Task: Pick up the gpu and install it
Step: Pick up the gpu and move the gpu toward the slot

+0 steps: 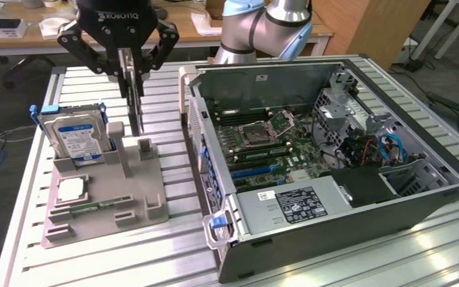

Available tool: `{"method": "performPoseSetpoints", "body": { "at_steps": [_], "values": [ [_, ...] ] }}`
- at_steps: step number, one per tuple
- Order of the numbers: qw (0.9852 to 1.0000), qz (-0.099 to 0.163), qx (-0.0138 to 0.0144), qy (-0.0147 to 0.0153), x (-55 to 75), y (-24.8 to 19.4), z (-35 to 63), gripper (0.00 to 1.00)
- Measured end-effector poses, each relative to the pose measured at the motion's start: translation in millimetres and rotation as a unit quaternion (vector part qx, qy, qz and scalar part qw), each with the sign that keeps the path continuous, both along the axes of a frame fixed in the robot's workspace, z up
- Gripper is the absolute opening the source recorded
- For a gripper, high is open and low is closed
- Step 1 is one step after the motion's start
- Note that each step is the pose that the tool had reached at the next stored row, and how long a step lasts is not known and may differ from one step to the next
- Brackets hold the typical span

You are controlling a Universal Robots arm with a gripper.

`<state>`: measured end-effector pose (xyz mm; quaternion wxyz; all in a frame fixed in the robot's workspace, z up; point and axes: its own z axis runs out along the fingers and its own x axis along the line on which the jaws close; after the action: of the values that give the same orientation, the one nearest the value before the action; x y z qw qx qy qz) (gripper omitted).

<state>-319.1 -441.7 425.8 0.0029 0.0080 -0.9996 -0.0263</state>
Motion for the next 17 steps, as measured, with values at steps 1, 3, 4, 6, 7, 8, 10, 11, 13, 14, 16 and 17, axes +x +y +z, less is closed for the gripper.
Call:
{"method": "performPoseSetpoints", "body": {
  "at_steps": [1, 3, 4, 6, 7, 8, 10, 11, 13, 14, 16, 17],
  "values": [
    [1.0, 0.0, 0.0, 0.0, 0.0, 0.0, 1.2, 0.26],
    [1.0, 0.0, 0.0, 0.0, 0.0, 0.0, 4.1, 0.26],
    [1.0, 0.0, 0.0, 0.0, 0.0, 0.0, 5.1, 0.26],
    [1.0, 0.0, 0.0001, 0.0, 0.0, 0.0, 5.8, 0.26],
    [1.0, 0.0, 0.0001, 0.0, 0.0, 0.0, 5.8, 0.26],
    [1.0, 0.0, 0.0001, -0.0001, 0.0, 0.0, 5.8, 0.26],
    [1.0, 0.0, 0.0, 0.0, 0.1, 0.0, 5.9, 0.26],
    [1.0, 0.0, 0.0, 0.0001, 0.2, 0.0, 6.0, 0.26],
    [1.0, 0.0, 0.0001, 0.0001, 1.0, -0.1, 6.0, 0.26],
    [1.0, 0.0, 0.0002, 0.0, 1.6, 0.0, 5.9, 0.26],
    [1.0, 0.0, 0.0005, 0.0, 4.4, 0.0, 5.8, 0.26],
    [1.0, 0.0, 0.0007, 0.0, 6.3, 0.0, 5.8, 0.26]
  ]
}}
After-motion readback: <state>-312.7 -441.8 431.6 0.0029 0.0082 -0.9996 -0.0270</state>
